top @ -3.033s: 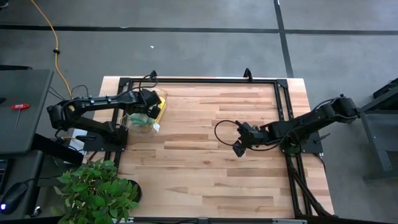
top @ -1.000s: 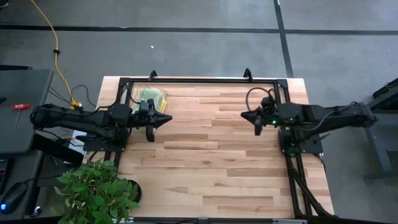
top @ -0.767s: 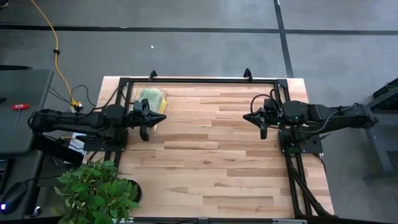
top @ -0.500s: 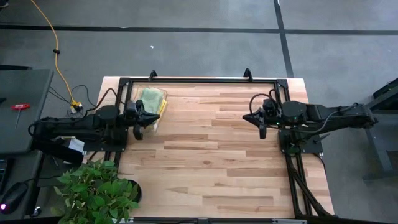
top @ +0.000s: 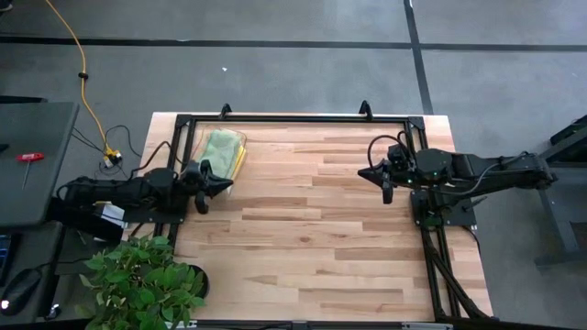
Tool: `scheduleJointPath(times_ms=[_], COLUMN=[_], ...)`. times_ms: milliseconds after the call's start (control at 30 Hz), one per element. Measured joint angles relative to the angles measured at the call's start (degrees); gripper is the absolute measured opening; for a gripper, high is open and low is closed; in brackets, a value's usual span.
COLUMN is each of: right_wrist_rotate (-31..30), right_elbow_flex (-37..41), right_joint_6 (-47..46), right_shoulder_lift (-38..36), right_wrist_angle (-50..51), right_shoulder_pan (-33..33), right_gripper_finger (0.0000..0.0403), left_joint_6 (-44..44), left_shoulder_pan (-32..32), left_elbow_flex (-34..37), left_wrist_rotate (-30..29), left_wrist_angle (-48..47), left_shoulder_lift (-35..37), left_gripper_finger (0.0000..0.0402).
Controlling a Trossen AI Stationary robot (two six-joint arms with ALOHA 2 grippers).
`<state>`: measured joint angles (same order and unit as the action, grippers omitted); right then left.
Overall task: Fold microfiber towels
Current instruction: Return to Home Position
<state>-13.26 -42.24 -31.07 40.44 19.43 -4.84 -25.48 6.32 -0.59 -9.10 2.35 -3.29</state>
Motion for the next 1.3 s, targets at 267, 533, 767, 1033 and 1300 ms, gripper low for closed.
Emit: scheduleJointPath(times_ms=[267, 533, 767, 1033, 1300], right_wrist_rotate=[3.54, 2.63, 0.42, 11.74, 16.5], right_elbow_flex=[0.0, 0.0, 0.0, 14.73, 25.24], right_joint_6=[-5.15, -4.25, 1.37, 2.66, 5.1], right_shoulder_lift=[-0.83, -5.87, -13.1, -24.77, -40.33], right_wrist_angle=[0.41, 7.33, 12.41, 1.62, 0.59], right_shoulder_pan=[-0.06, -0.92, -0.92, -0.92, -0.79], right_gripper_finger=[0.0, 0.0, 0.0, 0.0, 0.0], left_joint_6=[4.79, 3.17, 3.17, 3.15, 3.15], left_shoulder_pan=[2.85, 3.61, 3.61, 3.63, 3.63], left_elbow_flex=[-0.07, -0.1, -0.1, -0.1, -0.11], left_wrist_rotate=[6.8, 9.32, 9.33, 9.33, 9.33], left_wrist_angle=[-1.45, -1.75, -1.73, -1.71, -1.67], left_shoulder_lift=[0.72, -0.08, -0.06, -0.07, -0.06], left_gripper_finger=[0.0, 0.0, 0.0001, 0.0003, 0.0003])
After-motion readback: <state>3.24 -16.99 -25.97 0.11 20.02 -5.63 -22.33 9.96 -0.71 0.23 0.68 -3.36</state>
